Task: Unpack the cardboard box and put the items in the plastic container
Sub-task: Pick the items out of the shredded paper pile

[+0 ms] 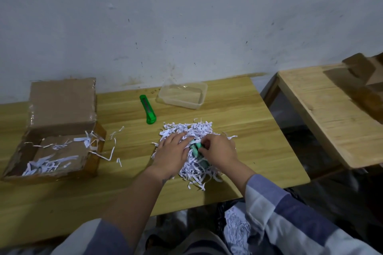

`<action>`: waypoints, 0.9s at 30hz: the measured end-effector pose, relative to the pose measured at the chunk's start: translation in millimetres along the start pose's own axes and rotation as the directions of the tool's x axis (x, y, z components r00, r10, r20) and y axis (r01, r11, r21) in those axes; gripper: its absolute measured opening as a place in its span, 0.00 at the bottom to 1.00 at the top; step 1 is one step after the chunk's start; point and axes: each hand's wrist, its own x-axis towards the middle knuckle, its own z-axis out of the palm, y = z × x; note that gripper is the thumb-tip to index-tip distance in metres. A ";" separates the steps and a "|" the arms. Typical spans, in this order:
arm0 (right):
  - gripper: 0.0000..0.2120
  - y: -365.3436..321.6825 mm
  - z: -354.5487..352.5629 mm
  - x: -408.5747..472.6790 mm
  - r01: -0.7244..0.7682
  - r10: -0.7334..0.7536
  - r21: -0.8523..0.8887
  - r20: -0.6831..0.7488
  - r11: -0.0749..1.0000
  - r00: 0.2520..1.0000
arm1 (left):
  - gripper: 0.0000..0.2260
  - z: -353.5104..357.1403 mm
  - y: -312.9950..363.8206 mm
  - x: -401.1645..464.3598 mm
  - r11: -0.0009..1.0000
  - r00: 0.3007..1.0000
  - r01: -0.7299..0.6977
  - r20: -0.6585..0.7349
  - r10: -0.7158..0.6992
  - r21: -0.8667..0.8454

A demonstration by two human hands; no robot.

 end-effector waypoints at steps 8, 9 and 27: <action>0.06 14.4 -22.2 -7.1 0.054 -0.011 0.304 -0.142 0.951 0.990 | 0.21 2.4 -3.5 2.0 1.000 1.000 -0.016 0.008 0.015 0.013; 0.06 13.7 -28.7 -5.4 0.068 -0.002 0.411 -0.158 0.909 0.987 | 0.21 2.7 -2.9 1.4 1.000 1.000 -0.014 0.006 0.014 0.023; 0.07 31.6 -30.5 100.6 -0.088 0.344 0.630 -0.296 0.771 0.891 | 0.25 17.6 -11.4 -0.7 0.999 0.997 -0.053 -0.054 0.053 0.008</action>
